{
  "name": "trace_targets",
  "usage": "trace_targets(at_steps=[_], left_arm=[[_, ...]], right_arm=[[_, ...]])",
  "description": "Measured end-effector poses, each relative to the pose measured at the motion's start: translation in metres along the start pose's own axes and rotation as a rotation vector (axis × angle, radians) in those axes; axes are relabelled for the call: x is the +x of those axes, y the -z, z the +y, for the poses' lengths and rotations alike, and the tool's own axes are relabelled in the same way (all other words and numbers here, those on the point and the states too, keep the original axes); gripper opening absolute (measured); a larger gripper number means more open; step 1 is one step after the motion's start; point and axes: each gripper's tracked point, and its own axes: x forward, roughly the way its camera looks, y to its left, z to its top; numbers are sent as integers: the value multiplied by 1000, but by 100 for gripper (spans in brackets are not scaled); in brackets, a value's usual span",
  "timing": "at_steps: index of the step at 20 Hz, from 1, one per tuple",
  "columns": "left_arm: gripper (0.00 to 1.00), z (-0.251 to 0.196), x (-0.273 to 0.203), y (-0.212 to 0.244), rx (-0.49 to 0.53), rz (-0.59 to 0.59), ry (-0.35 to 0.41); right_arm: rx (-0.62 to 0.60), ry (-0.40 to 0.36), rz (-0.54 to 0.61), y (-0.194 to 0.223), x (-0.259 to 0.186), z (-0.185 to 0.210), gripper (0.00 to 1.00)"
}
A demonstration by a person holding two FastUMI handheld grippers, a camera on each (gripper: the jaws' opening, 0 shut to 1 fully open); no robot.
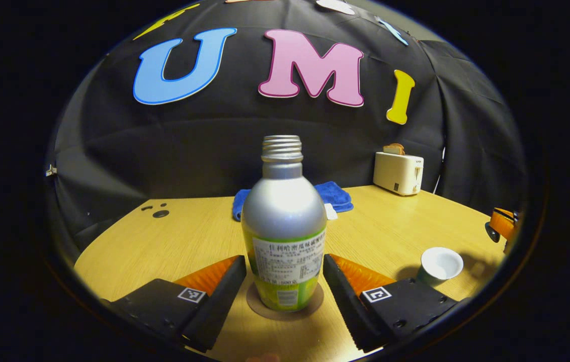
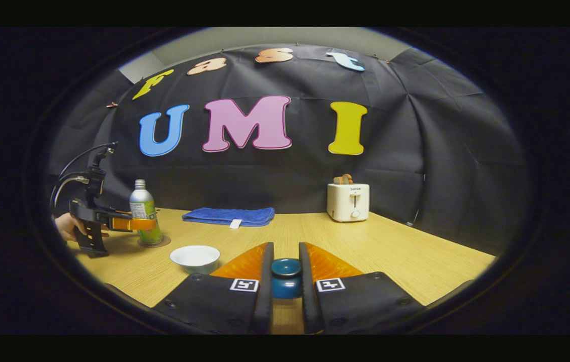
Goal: Open the teacup lid with one hand, grasp the water bottle and pour water into the teacup with the other hand; after pouring, place the water bottle on the coaster and then close the teacup lid.
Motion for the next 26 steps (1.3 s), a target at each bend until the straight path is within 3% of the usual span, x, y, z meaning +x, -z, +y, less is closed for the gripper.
trace_targets(at_steps=[1, 2, 6, 7, 11, 14, 16, 17, 18, 19, 20, 21, 22, 23, 24, 26], left_arm=[[97, -4, -6, 2, -9, 14, 6], [97, -6, -11, 4, -15, 20, 15], [97, -10, -37, 7, -28, 23, 22], [97, -9, -46, 6, -33, 19, 19], [97, 7, -84, -4, -53, -45, -27], [96, 9, -109, -9, -39, -92, -44], [95, 3, -122, -11, -48, -116, -31], [95, 1, -127, -13, -58, -128, -24], [95, -3, -131, -15, -68, -140, -18], [95, -4, -135, -19, -80, -152, -11], [95, -6, -137, -21, -90, -162, -5], [95, -6, -139, -23, -97, -170, -1], [95, -6, -140, -26, -100, -178, 2], [95, -5, -142, -28, -96, -187, 4], [95, -4, -141, -31, -92, -197, 2], [95, -1, -142, -37, -82, -218, -3]], right_arm=[[0, 0, 0, 0, 0, 0, 23], [0, 0, 0, 0, 0, 0, 27], [1, -10, 0, -1, 0, 3, 23], [1, -22, -1, -1, 1, 7, 27], [40, -83, 7, -6, 10, 33, 23], [23, -130, -14, -23, 25, 60, 27], [18, -179, 10, -24, 36, 83, 30], [26, -208, 27, -25, 41, 95, 23], [29, -232, 42, -24, 45, 107, 27], [15, -243, 59, -22, 49, 115, 23], [-8, -251, 80, -18, 53, 122, 31], [-25, -263, 100, -12, 56, 129, 27], [-37, -275, 126, -4, 59, 135, 31], [-49, -278, 153, 4, 61, 139, 23], [-66, -272, 182, 12, 63, 140, 31], [-93, -261, 223, 26, 66, 141, 27]])
